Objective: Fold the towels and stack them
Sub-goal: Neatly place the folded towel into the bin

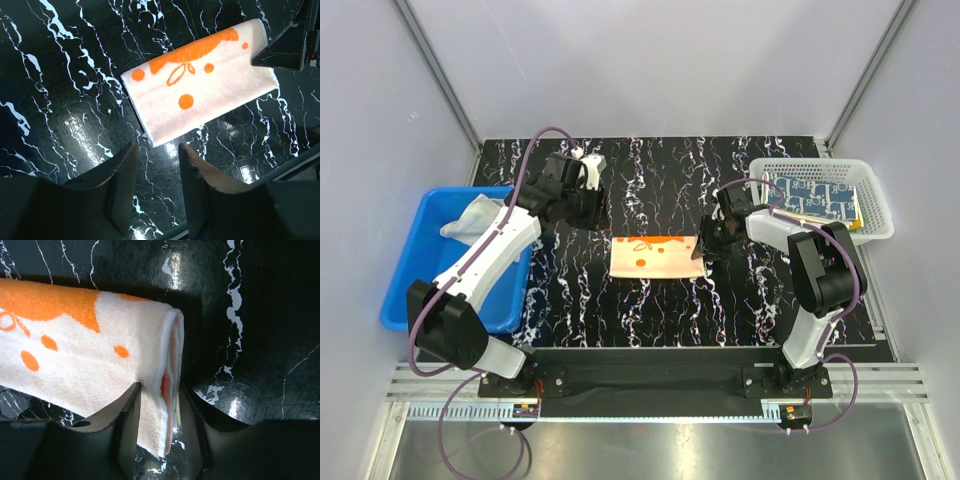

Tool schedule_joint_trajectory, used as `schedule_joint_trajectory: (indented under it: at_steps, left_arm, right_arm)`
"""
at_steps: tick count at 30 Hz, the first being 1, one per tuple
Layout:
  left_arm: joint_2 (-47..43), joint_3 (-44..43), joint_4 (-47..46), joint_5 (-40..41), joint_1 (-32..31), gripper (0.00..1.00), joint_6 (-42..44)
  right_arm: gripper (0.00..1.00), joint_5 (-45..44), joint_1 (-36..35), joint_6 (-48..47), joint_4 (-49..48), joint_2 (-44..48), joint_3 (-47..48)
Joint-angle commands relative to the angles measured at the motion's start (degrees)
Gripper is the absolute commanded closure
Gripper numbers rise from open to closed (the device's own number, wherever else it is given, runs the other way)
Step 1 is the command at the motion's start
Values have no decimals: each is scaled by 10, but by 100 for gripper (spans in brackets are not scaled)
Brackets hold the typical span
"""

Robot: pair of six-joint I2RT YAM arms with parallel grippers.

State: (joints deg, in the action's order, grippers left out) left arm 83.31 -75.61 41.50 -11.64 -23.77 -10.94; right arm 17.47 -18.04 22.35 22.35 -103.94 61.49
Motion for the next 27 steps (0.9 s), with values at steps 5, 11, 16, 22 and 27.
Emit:
schedule_joint_trajectory:
  at_steps: [5,11,16,22,27]
  left_arm:
    - [-20,-16,-6,3,5,57,15]
    - [-23,-17,-7,-5,5,57,14]
    - [-22,-10,-10,-1,5,57,15]
    - [-14,-12,-5,-1,5,57,15]
    - [-18,-8,-9,-6,5,57,14]
  right_arm:
    - [68,-25,-9,-16,22,-3,-14]
    - [68,3,-11,-2,1,-4,-12]
    - [62,-17,-19,30,-28,15,-24]
    - [60,-35,-37,38,-27,5,-21]
    - [65,-50,-41,31,-27,-5,-28]
